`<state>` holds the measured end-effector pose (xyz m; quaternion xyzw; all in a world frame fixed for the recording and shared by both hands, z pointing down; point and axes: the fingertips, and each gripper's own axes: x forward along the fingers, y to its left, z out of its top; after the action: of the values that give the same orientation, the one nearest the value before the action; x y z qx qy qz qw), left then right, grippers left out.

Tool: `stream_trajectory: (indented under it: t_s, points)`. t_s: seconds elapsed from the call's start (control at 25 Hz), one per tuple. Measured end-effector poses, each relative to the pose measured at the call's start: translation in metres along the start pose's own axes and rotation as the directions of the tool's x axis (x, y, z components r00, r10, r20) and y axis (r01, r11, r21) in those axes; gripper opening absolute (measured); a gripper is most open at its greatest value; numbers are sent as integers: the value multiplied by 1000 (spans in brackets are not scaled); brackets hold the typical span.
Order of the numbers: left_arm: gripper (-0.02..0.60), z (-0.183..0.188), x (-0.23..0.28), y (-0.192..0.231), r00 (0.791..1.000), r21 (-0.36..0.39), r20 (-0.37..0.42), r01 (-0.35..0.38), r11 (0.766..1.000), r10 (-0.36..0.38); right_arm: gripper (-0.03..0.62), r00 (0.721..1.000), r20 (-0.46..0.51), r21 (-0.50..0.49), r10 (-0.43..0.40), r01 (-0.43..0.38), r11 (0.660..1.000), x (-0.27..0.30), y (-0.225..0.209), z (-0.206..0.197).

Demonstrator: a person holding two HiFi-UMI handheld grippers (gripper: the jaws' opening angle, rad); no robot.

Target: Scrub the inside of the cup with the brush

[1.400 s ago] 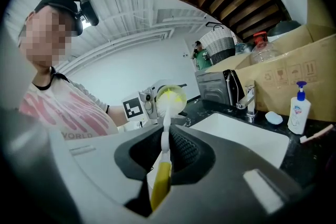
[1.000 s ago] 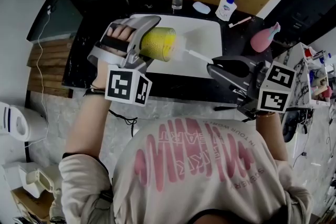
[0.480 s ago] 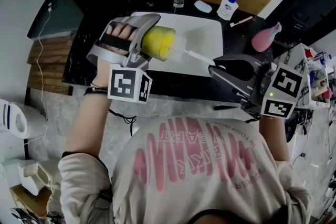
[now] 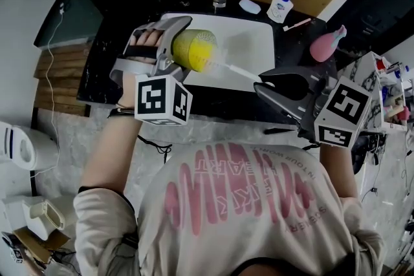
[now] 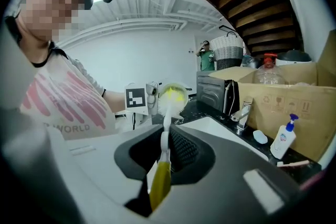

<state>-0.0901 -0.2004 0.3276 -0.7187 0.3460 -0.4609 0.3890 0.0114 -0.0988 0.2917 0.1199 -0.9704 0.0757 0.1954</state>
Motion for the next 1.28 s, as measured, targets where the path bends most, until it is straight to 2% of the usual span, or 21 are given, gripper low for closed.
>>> stream_trajectory:
  t_s: [0.24,0.6,0.72,0.8,0.92,1.0,1.12,1.28]
  points:
    - [371,6,-1,-6,1000,-5,20,22,1000,-22,45,998,-44,-20,-55,54,998,-1,-6,-9]
    - [371,16,-3,-15,994,19,85,67,998,-69,46,995,-36,-14,-89,89,996,-6,-13,-14]
    - [371,18,-7,-17,992,57,93,77,995,-82,46,996,-16,-3,-92,92,996,-10,-13,-10]
    - [370,15,-7,-16,996,115,54,65,991,-71,46,996,-2,14,-90,90,996,-12,-12,-6]
    - [370,2,-3,-15,998,217,-46,50,975,-41,46,996,-1,37,-92,92,995,-14,-11,-1]
    - [370,-5,0,-15,995,249,-98,48,967,-24,46,996,-11,37,-91,91,995,-13,-9,1]
    - [370,-12,3,-17,987,265,-162,55,963,-12,46,995,-25,20,-93,93,995,-11,-4,5]
    - [368,-18,7,-15,977,223,-214,40,974,9,47,993,-50,-32,-105,104,994,-6,1,8]
